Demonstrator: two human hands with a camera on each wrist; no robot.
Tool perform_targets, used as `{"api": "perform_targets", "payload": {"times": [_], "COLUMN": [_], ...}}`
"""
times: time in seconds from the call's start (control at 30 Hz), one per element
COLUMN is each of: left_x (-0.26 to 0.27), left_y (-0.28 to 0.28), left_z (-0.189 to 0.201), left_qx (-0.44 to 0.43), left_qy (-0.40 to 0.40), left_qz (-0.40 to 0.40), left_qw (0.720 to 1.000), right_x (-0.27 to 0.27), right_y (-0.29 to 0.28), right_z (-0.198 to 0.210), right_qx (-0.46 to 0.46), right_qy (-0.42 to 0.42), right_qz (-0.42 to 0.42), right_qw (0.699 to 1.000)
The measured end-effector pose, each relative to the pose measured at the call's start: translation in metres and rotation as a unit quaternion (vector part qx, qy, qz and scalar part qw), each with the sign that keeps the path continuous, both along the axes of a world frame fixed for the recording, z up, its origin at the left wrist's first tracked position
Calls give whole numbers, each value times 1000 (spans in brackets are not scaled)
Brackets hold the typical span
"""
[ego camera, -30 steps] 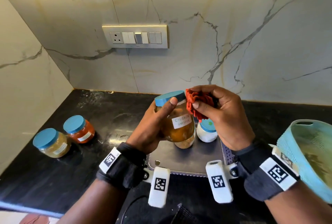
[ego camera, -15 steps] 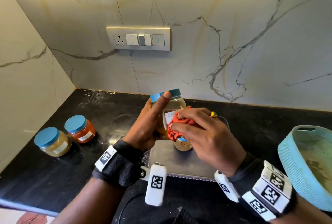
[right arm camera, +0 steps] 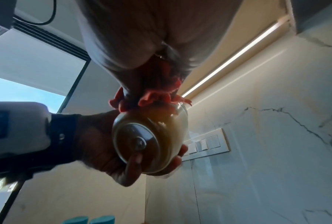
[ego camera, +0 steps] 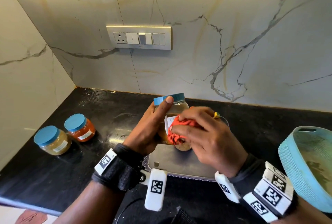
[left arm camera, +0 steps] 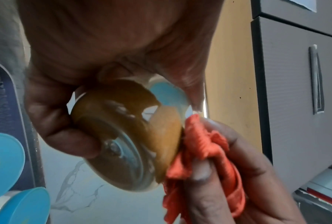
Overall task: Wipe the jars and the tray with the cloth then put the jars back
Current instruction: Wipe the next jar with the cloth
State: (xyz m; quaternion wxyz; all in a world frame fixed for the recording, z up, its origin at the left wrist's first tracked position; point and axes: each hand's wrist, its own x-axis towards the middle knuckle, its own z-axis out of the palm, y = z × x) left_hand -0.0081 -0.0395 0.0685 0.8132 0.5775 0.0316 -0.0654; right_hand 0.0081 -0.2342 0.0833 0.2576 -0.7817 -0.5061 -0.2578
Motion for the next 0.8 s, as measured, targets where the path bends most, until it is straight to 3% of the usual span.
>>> {"api": "perform_targets", "payload": {"times": [0.13, 0.33, 0.57, 0.7, 0.8], "left_x": [-7, -9, -8, -4, -2], "left_y": [-5, -3, -10, -8, -2], "left_z": [8, 3, -3, 7, 13], "left_qx": [-11, -56, -18, -12, -44], "left_qy": [-17, -37, -30, -38, -40], "left_qz": [-47, -49, -13, -7, -13], "left_qw": [999, 997, 999, 999, 998], "right_x": [11, 8, 18, 17, 6], "right_y": [1, 0, 1, 2, 1], "right_z": [9, 6, 4, 6, -1], "right_qx": [114, 68, 165, 158, 94], "right_qy": [97, 70, 167, 147, 94], "right_qz": [-25, 0, -37, -12, 14], "right_qw": [988, 995, 971, 976, 991]}}
